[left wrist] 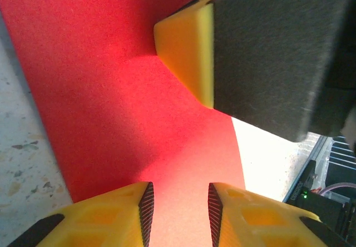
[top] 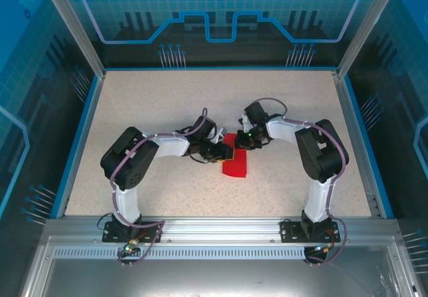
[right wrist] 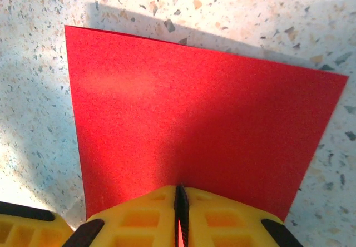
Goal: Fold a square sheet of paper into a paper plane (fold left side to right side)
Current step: First fold the square sheet of paper in half at the center of the table.
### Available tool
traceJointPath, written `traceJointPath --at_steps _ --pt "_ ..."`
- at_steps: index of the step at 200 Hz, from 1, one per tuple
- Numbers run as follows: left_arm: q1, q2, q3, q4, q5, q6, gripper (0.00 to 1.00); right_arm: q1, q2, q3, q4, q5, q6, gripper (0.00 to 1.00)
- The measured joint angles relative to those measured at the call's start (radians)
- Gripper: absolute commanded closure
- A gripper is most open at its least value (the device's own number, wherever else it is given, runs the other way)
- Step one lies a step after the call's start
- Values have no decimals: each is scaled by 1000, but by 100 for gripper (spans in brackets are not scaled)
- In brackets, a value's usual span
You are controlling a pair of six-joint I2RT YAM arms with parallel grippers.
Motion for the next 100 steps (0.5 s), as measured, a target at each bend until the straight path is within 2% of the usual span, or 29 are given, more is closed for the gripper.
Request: traceJointPath --at_steps 100 --pt "-8 -29 -76 25 0 27 67 5 3 12 -18 12 -8 88"
